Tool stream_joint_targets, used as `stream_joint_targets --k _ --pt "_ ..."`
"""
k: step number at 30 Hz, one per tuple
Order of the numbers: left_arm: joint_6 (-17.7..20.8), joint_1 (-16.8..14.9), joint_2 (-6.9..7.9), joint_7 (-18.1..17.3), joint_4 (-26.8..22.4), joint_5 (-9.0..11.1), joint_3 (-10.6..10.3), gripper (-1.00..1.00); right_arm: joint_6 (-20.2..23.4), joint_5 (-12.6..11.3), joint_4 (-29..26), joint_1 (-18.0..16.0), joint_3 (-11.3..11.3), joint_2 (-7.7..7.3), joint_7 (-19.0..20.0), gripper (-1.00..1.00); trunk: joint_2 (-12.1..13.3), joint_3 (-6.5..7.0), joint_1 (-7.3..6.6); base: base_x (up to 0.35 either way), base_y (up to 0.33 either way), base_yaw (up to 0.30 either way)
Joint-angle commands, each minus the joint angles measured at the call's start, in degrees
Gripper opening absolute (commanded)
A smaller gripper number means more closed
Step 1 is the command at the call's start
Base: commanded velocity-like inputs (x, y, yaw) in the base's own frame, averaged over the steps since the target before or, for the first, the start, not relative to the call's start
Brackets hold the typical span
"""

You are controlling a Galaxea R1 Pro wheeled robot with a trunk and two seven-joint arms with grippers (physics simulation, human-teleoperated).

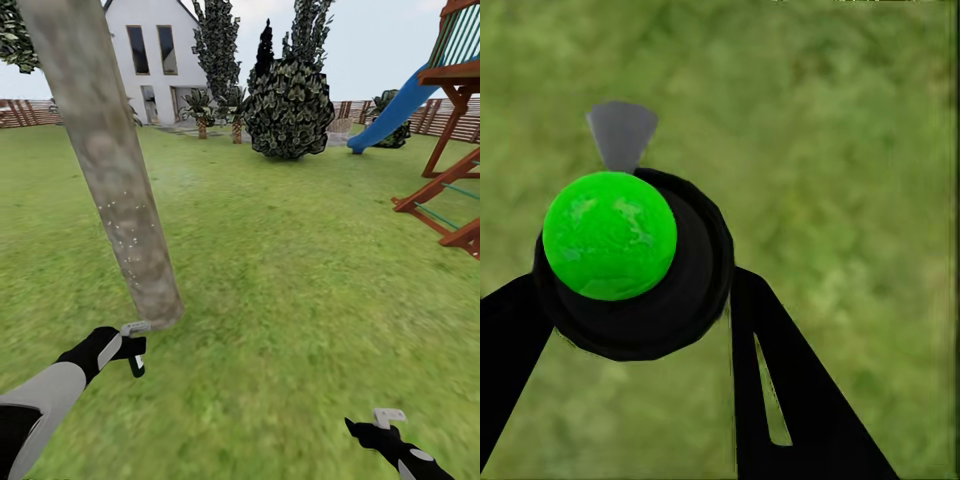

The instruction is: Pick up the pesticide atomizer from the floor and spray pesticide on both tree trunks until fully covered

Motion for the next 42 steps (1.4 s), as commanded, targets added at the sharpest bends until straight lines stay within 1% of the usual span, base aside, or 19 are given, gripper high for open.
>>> stream_joint_targets --k 1,12,21,26,38,42 --pt "-0.06 0.0 -0.18 0.06 0.0 -0.19 0.0 -1.0 0.0 0.0 0.0 0.0 0.01 0.01 0.0 1.0 0.0 0.0 0.0 0.195 -0.227 0.257" --pt "-0.12 0.0 -0.16 0.0 0.0 -0.15 0.05 -1.0 0.0 0.09 0.03 -0.01 0.03 0.02 0.0 1.0 0.0 0.0 0.0 0.277 -0.137 0.269" --pt "-0.11 0.0 -0.27 0.0 0.0 -0.06 0.05 -1.0 0.0 0.09 0.08 0.0 0.03 0.02 0.0 1.0 0.0 0.0 0.0 0.198 -0.214 0.023" --pt "-0.11 0.0 -0.27 0.01 0.0 0.01 0.04 -1.0 0.0 0.09 0.1 0.01 0.03 0.11 0.0 1.0 0.0 0.0 0.0 0.07 -0.265 0.078" --pt "-0.11 0.0 -0.34 -0.02 0.0 0.01 0.02 -1.0 0.0 0.09 0.1 0.0 0.03 0.11 0.0 1.0 0.0 0.0 0.0 0.02 -0.276 0.272" --pt "-0.11 0.0 -0.35 -0.2 0.0 0.05 0.04 -1.0 0.0 0.09 0.1 -0.01 0.03 0.11 0.0 1.0 0.0 0.0 0.0 0.111 -0.276 0.094"
